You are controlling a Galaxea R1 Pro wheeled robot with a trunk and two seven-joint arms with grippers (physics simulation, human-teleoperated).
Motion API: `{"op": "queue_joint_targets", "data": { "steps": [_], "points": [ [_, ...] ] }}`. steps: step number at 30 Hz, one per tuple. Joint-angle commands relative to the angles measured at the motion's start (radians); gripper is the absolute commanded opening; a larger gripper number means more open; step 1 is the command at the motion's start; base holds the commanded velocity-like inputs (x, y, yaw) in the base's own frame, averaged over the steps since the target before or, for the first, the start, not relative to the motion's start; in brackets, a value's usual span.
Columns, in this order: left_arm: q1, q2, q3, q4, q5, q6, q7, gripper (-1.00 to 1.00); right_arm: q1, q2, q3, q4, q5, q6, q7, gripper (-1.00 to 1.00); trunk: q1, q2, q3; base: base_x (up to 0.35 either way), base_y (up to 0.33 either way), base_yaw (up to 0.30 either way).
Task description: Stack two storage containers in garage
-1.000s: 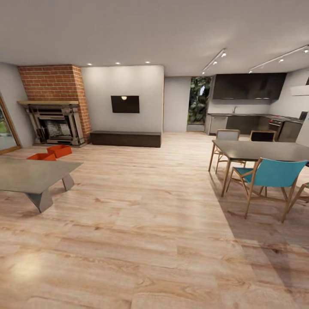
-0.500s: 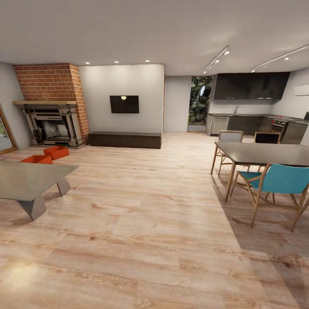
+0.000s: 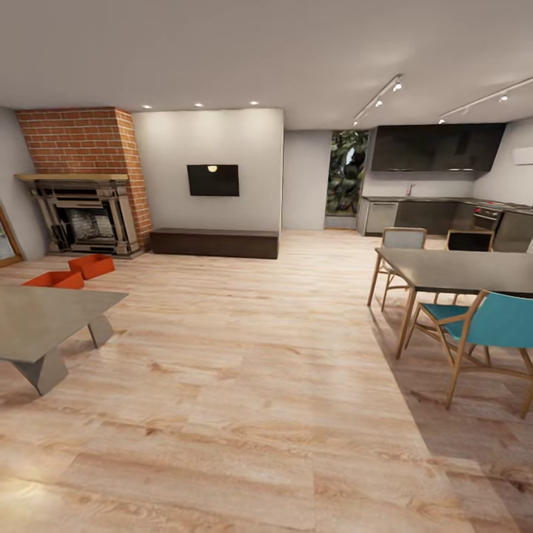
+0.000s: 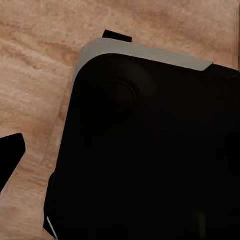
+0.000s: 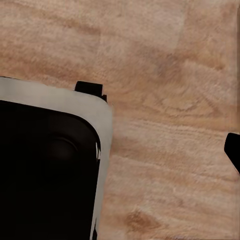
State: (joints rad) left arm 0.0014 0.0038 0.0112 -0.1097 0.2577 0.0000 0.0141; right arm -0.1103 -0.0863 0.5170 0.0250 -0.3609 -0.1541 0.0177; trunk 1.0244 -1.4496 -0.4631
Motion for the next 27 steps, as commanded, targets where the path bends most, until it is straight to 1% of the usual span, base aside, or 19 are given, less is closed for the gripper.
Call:
{"op": "queue_joint_targets", "data": {
  "steps": [1, 4, 12, 27],
  "points": [
    [0.000, 0.000, 0.000, -0.002, 0.004, 0.011, 0.001, 1.00, -0.001, 0.000, 0.008, 0.003, -0.010, -0.005, 0.002, 1.00, 0.001, 0.000, -0.001, 0.333, 0.000, 0.000],
    [0.000, -0.002, 0.000, -0.003, 0.002, 0.030, 0.001, 1.00, -0.001, -0.001, 0.006, 0.003, -0.011, -0.005, 0.002, 1.00, 0.001, 0.000, -0.001, 0.333, 0.000, 0.000],
    [0.000, -0.002, -0.001, -0.030, 0.001, 0.029, 0.002, 1.00, -0.001, -0.001, 0.011, 0.003, -0.008, -0.002, 0.002, 1.00, 0.001, 0.000, -0.001, 0.333, 0.000, 0.000],
    [0.000, -0.001, 0.000, -0.033, 0.002, 0.029, 0.001, 1.00, -0.001, -0.001, 0.008, 0.003, -0.013, 0.001, 0.002, 1.00, 0.001, 0.000, -0.001, 0.333, 0.000, 0.000]
  ]
}}
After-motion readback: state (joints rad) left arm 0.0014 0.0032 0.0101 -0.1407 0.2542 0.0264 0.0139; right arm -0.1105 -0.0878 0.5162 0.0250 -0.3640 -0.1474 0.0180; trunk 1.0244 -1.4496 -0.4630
